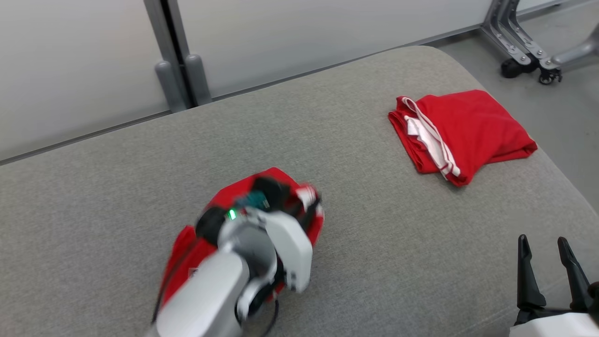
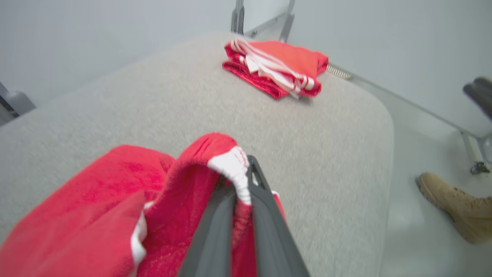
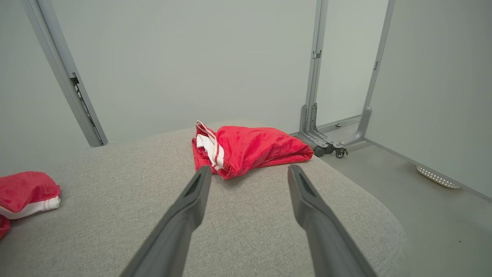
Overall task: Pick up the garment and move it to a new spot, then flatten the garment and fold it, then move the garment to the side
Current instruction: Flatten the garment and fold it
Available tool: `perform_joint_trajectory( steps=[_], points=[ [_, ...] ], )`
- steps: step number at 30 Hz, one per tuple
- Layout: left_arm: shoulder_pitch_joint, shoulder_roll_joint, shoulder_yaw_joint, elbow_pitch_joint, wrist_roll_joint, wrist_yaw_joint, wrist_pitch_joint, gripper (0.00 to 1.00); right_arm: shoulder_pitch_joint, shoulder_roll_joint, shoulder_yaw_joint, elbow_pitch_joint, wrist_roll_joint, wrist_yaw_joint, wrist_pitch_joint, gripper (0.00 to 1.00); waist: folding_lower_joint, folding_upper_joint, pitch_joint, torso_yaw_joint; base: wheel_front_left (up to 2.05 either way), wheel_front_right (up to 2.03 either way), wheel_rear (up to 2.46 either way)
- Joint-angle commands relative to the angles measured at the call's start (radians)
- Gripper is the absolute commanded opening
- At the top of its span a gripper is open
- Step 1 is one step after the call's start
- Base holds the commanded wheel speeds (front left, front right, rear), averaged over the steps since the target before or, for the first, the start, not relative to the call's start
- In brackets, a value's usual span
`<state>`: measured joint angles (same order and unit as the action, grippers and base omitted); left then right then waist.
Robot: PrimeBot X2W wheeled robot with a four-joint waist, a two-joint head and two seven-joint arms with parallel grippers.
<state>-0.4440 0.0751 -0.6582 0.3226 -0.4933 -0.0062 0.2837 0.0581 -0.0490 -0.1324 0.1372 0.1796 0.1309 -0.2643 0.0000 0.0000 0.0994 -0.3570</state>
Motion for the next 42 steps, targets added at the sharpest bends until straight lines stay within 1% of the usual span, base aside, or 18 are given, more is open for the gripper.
perform_joint_trajectory(
  steps=[1,3,4,6,8,12,15,20,25,29,32,36,37,38,39,40,41,42],
  points=[
    [-0.027,0.005,0.017,-0.010,-0.007,0.009,-0.015,0.00,0.007,-0.004,-0.002,0.001,-0.002,0.000,0.000,1.00,0.0000,0.0000,-0.007,0.013,0.00,0.00,0.00],
    [-0.082,0.000,0.062,-0.043,-0.014,0.023,-0.069,0.00,0.004,-0.005,0.003,0.003,-0.010,0.000,0.000,1.00,0.0000,0.0000,-0.013,0.026,0.00,0.00,0.00],
    [-0.102,-0.006,0.092,-0.049,-0.044,0.029,-0.093,0.00,0.000,-0.005,0.007,0.004,-0.014,0.000,0.000,1.00,0.0000,0.0000,-0.016,0.029,0.00,0.00,0.00],
    [-0.166,-0.011,0.127,-0.036,-0.053,0.024,-0.135,0.00,-0.010,-0.005,0.015,0.006,-0.021,0.000,0.000,1.00,0.0000,0.0000,-0.019,0.034,0.00,0.00,0.00],
    [-0.216,-0.012,0.175,0.000,-0.095,0.024,-0.176,0.00,-0.020,-0.005,0.023,0.008,-0.027,0.000,0.000,1.00,0.0000,0.0000,-0.022,0.033,0.00,0.00,0.00],
    [-0.310,-0.017,0.207,0.053,-0.101,-0.007,-0.285,0.00,-0.029,-0.005,0.024,0.011,-0.033,0.000,0.000,1.00,0.0000,0.0000,-0.026,0.032,0.00,0.00,0.00],
    [-0.299,-0.019,0.196,0.072,-0.136,-0.045,-0.320,0.00,-0.020,-0.005,0.016,0.009,-0.032,0.000,0.000,1.00,0.0000,0.0000,-0.029,0.039,0.00,0.00,0.00],
    [-0.118,-0.022,0.110,0.037,-0.234,-0.098,-0.288,0.00,0.007,-0.005,-0.001,0.018,-0.023,0.000,0.000,1.00,0.0000,0.0000,-0.030,0.068,0.00,0.00,0.00],
    [0.187,-0.012,0.027,-0.036,-0.359,-0.118,-0.273,0.00,0.033,-0.005,-0.018,0.030,-0.032,0.000,0.000,1.00,0.0000,0.0000,-0.041,0.114,0.00,0.00,0.00],
    [0.387,0.027,-0.025,-0.065,-0.419,-0.124,-0.303,0.00,0.048,-0.005,-0.037,0.037,-0.045,0.000,0.000,1.00,0.0000,0.0000,-0.052,0.167,0.00,0.00,0.00],
    [0.466,0.068,-0.029,-0.048,-0.439,-0.125,-0.348,0.00,0.059,-0.004,-0.043,0.038,-0.054,0.000,0.000,1.00,0.0000,0.0000,-0.061,0.214,0.00,0.00,0.00],
    [0.492,0.117,-0.010,0.005,-0.437,-0.126,-0.422,0.00,0.066,-0.005,-0.038,0.043,-0.074,0.000,0.000,1.00,0.0000,0.0000,-0.073,0.268,0.00,0.00,0.00],
    [0.496,0.130,-0.005,0.021,-0.458,-0.126,-0.449,0.00,0.068,-0.004,-0.040,0.042,-0.077,0.000,0.000,1.00,0.0000,0.0000,-0.080,0.290,0.00,0.00,0.00],
    [0.494,0.138,-0.009,0.024,-0.464,-0.126,-0.456,0.04,0.071,-0.005,-0.037,0.044,-0.083,0.000,0.000,1.00,0.0000,0.0000,-0.084,0.300,0.00,0.00,0.00],
    [0.494,0.138,-0.009,0.024,-0.464,-0.126,-0.456,0.04,0.071,-0.005,-0.037,0.044,-0.083,0.000,0.000,1.00,0.0000,0.0000,-0.084,0.300,0.00,0.00,0.00],
    [0.488,0.148,-0.018,0.024,-0.466,-0.126,-0.463,0.46,0.072,-0.005,-0.036,0.046,-0.085,0.000,0.000,1.00,0.0000,0.0000,-0.087,0.308,0.00,0.00,0.00],
    [0.484,0.156,-0.024,0.021,-0.472,-0.125,-0.471,1.00,0.072,-0.005,-0.035,0.046,-0.087,0.000,0.000,1.00,0.0000,0.0000,-0.090,0.316,0.00,0.00,0.00],
    [0.484,0.163,-0.026,0.019,-0.481,-0.125,-0.478,1.00,0.071,-0.005,-0.035,0.045,-0.090,0.000,0.000,1.00,0.0000,0.0000,-0.093,0.322,0.00,0.00,0.00]
  ],
)
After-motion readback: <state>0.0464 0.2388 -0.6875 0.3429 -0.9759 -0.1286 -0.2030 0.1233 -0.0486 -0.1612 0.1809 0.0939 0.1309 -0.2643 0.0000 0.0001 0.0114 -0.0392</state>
